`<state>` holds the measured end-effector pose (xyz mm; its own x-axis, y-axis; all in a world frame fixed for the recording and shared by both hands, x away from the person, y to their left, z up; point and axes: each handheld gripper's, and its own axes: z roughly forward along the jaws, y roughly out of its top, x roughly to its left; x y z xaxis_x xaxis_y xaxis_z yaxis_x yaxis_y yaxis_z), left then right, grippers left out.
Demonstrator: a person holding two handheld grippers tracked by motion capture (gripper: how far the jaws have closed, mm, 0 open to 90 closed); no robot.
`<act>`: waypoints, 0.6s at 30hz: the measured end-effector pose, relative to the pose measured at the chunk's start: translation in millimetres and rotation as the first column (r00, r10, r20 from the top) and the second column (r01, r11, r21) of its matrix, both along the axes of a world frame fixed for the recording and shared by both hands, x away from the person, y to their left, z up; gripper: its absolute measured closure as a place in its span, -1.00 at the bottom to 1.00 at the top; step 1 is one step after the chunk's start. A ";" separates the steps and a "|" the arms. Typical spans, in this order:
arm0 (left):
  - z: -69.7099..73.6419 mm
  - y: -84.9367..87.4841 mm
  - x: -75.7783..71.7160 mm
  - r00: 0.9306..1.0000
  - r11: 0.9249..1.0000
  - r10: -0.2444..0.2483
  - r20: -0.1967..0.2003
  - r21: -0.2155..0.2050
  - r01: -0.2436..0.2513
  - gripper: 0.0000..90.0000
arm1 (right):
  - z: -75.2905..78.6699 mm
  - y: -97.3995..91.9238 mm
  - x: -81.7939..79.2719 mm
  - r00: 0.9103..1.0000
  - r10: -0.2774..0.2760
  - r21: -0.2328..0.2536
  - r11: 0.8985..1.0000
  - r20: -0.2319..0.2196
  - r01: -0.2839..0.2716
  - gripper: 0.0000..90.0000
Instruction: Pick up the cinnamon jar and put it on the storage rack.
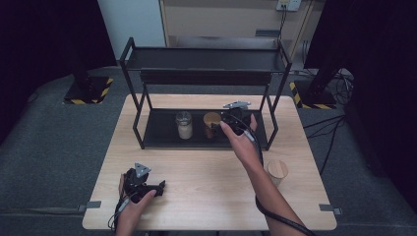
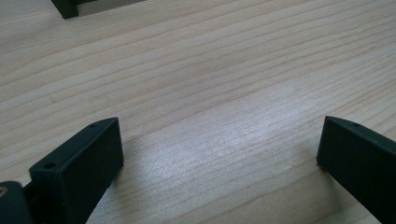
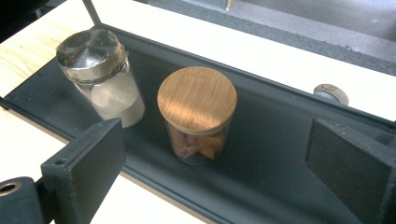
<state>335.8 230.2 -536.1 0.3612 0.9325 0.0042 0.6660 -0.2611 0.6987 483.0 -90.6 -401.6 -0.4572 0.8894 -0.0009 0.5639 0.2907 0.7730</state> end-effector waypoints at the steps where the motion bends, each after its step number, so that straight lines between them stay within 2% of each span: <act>1: 0.0 -0.1 0.0 1.000 1.000 0.001 0.000 0.000 -0.001 -1.00 | 0.8 -1.0 -1.7 1.000 0.000 -0.010 1.000 0.001 0.000 -0.91; 9: 0.1 -0.4 0.4 1.000 1.000 0.003 -0.001 0.000 -0.003 -1.00 | 1.0 -14.5 -11.2 1.000 -0.006 -0.019 1.000 0.017 0.007 -0.91; 18: 0.0 -0.4 0.5 1.000 1.000 0.003 -0.001 0.000 -0.003 -1.00 | 1.4 -29.5 -24.2 1.000 -0.011 0.014 1.000 0.016 0.011 -0.93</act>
